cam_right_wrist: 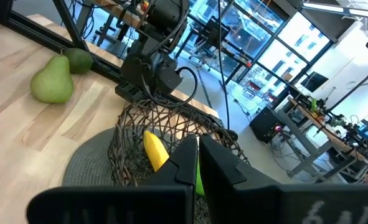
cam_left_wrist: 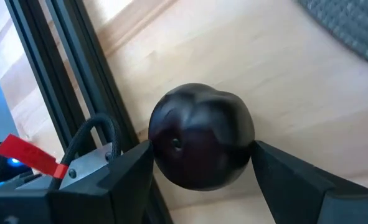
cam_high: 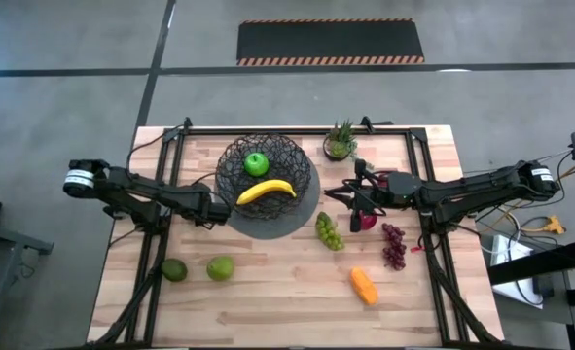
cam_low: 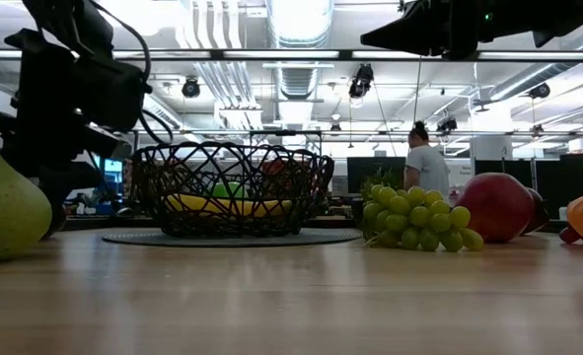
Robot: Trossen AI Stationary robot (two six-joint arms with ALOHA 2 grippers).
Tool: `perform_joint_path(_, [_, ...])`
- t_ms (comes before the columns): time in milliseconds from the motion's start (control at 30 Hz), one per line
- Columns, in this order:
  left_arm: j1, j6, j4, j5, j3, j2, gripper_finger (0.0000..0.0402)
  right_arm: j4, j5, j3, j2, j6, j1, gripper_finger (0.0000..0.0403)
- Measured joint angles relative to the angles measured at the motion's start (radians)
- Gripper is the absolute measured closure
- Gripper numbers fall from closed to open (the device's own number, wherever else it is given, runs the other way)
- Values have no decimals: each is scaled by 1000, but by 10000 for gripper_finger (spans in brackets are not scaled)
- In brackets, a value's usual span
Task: Build produce basket
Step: Put the plum into the black wire basket
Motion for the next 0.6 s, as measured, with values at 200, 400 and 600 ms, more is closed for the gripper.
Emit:
perform_joint_path(200, [0,0,4,-17,0,0,160,0,0,0,0,5,0,394])
perform_joint_path(400, [0,6,8,12,21,0,184,-1,0,0,0,5,0,394])
perform_joint_path(600, [-4,117,19,212,66,-3,190,-2,0,0,0,5,0,394])
